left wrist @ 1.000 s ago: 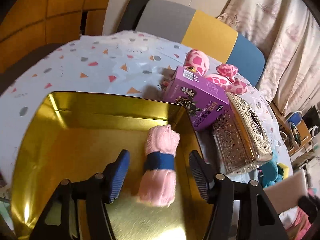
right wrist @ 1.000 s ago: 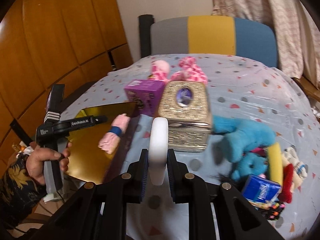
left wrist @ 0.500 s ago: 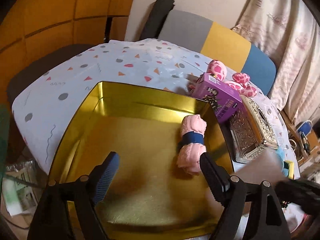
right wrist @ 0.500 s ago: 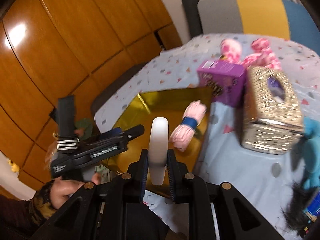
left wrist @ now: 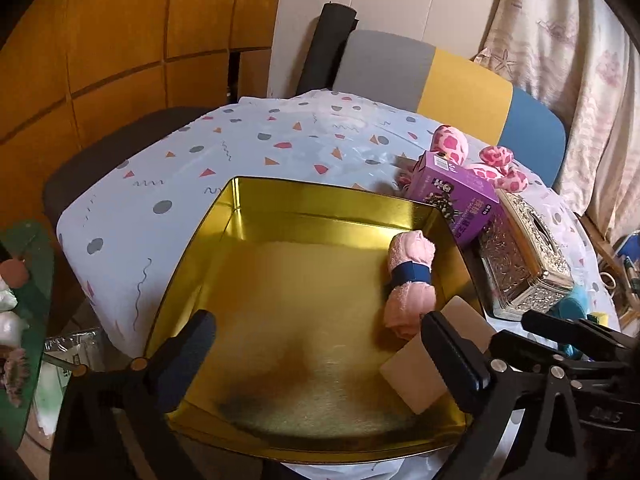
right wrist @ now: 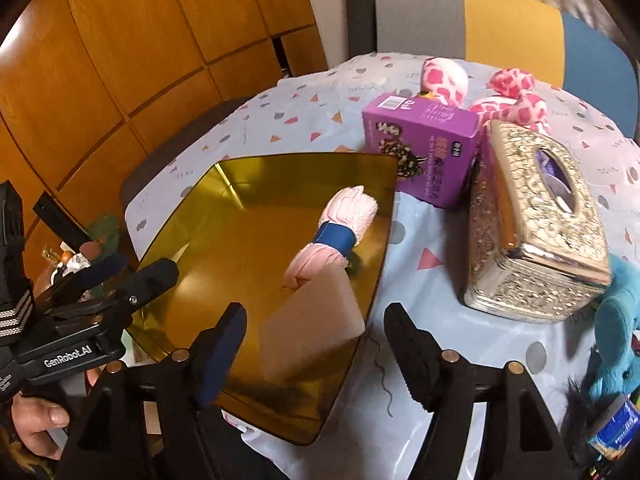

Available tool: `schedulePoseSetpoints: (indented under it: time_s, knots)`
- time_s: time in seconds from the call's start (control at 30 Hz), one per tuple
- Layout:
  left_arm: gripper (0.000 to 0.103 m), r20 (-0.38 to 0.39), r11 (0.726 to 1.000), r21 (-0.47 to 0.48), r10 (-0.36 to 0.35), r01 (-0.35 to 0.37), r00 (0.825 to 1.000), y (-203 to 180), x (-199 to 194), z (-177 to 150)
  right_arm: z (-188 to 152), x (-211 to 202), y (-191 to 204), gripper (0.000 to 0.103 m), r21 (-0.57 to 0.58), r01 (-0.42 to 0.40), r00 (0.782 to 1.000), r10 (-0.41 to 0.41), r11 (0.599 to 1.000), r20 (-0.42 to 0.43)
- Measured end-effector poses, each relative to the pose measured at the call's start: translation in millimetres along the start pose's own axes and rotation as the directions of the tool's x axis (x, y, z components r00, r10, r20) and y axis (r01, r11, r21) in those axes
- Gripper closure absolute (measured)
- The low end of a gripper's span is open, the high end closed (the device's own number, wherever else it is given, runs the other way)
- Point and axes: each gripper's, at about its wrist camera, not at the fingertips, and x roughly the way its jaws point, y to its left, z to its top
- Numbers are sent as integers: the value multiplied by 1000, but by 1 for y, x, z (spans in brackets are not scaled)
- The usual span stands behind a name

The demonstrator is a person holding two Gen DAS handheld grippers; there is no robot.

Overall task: Organize soft objects
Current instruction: 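Withdraw both tools from the gold tray toward the toy pile, then reach and grasp the blue plush toy with the left tool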

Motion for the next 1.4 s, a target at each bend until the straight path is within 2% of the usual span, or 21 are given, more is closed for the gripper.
schedulePoseSetpoints:
  time_s: [0.3,0.7,0.97,1.4]
  knots:
    - [0,12,999,41,-6,6,1000,-14,-10,-4,-10,-39,-15,30,61,70,993,-76,996,90]
    - [0,11,992,117,-48,46,999,-43,-17,-13,-26,-80,-61,30,160,190,963,-216,969,163]
    - [0,18,981,181,-71,66,997,-65,-22,-16,-39,-112,-115,30,292,276,923,-338,916,186]
    - [0,1,954,280,-112,107,994,-107,-24,-24,-65,-172,-192,30,484,383,826,-527,787,202]
